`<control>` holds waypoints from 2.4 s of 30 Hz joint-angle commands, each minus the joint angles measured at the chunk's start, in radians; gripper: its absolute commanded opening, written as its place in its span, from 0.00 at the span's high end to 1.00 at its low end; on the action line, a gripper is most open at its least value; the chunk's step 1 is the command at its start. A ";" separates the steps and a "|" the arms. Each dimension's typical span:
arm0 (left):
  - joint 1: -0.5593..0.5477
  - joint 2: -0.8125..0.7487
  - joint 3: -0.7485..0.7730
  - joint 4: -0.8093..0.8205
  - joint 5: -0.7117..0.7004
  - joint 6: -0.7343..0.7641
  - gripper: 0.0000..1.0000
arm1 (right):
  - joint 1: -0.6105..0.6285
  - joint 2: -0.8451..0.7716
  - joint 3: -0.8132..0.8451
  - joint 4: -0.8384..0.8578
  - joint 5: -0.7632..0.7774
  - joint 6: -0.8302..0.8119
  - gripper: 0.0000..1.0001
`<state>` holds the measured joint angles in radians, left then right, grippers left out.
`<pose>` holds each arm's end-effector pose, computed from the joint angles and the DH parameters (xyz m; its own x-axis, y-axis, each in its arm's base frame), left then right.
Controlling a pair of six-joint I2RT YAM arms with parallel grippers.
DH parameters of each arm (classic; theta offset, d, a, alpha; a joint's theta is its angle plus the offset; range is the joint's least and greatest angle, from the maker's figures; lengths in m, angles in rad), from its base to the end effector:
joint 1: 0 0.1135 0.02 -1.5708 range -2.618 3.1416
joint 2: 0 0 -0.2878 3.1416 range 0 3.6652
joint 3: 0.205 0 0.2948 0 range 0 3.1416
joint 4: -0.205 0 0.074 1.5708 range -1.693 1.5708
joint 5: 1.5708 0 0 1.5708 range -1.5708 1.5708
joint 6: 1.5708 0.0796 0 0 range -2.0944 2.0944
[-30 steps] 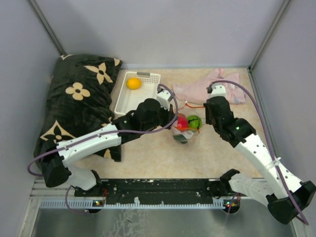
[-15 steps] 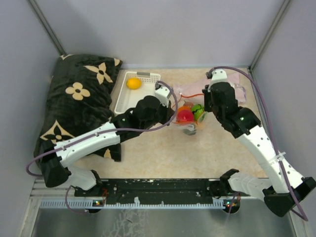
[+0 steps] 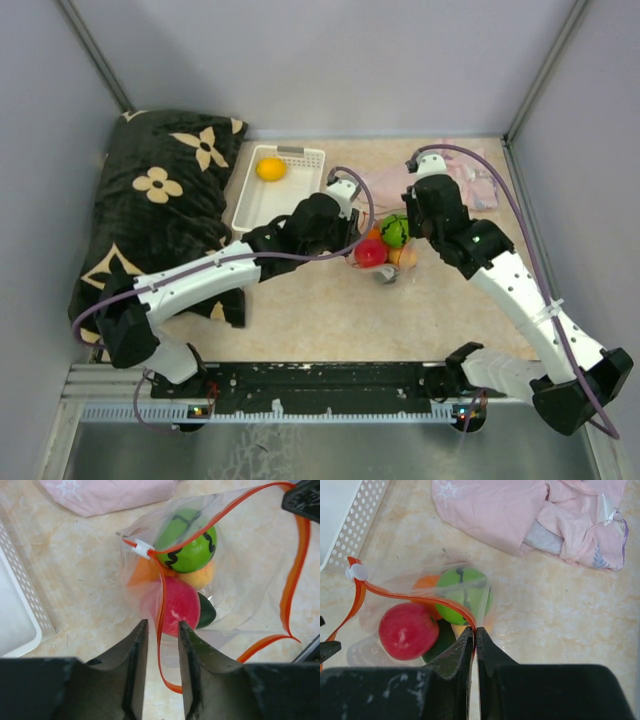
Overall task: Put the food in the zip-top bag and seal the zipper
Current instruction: Adjust the zipper food storage bag at the center of the board, then pick up the fake fruit from the bin.
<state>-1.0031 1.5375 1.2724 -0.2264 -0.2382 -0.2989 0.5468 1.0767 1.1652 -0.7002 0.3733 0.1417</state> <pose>0.2514 -0.3593 0.3120 -0.4508 0.1748 -0.8753 0.6014 0.7841 -0.1532 0.2602 0.1244 0.3671 -0.5180 -0.1613 -0.8400 -0.1575 0.9832 -0.0917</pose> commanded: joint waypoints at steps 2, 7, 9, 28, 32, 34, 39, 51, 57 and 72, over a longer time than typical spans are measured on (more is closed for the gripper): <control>0.016 -0.081 -0.010 0.050 0.030 -0.006 0.54 | -0.011 -0.030 0.024 0.040 -0.013 -0.002 0.94; 0.054 -0.134 -0.030 0.065 0.015 0.002 0.38 | -0.011 -0.030 0.048 0.047 -0.032 -0.002 0.94; 0.094 -0.144 -0.037 0.068 0.016 0.005 0.29 | -0.011 -0.030 0.054 0.050 -0.042 -0.002 0.94; 0.494 0.064 0.050 0.074 -0.019 0.044 0.00 | -0.011 -0.037 0.042 0.050 -0.061 -0.002 0.94; 0.555 0.167 0.106 0.100 -0.050 0.063 0.00 | -0.011 -0.036 0.039 0.051 -0.067 -0.003 0.94; 0.580 0.230 0.140 0.127 -0.040 0.079 0.00 | -0.010 -0.033 0.034 0.054 -0.065 -0.006 0.94; 0.604 0.364 0.234 0.194 -0.007 0.235 0.00 | -0.011 -0.018 0.033 0.051 -0.063 -0.017 0.94; 0.657 0.636 0.521 0.070 0.141 0.769 0.00 | -0.011 -0.012 0.001 0.058 -0.048 -0.040 0.94; 0.673 0.752 0.680 -0.087 0.167 0.921 0.01 | -0.011 -0.009 -0.001 0.054 -0.042 -0.039 0.94; 0.681 0.848 0.741 -0.237 0.263 0.922 0.05 | -0.011 -0.019 0.006 0.041 -0.049 -0.029 0.94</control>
<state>-0.3244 2.3459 1.9690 -0.3904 -0.0216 0.6113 0.5468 1.0702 1.1648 -0.6807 0.3164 0.1226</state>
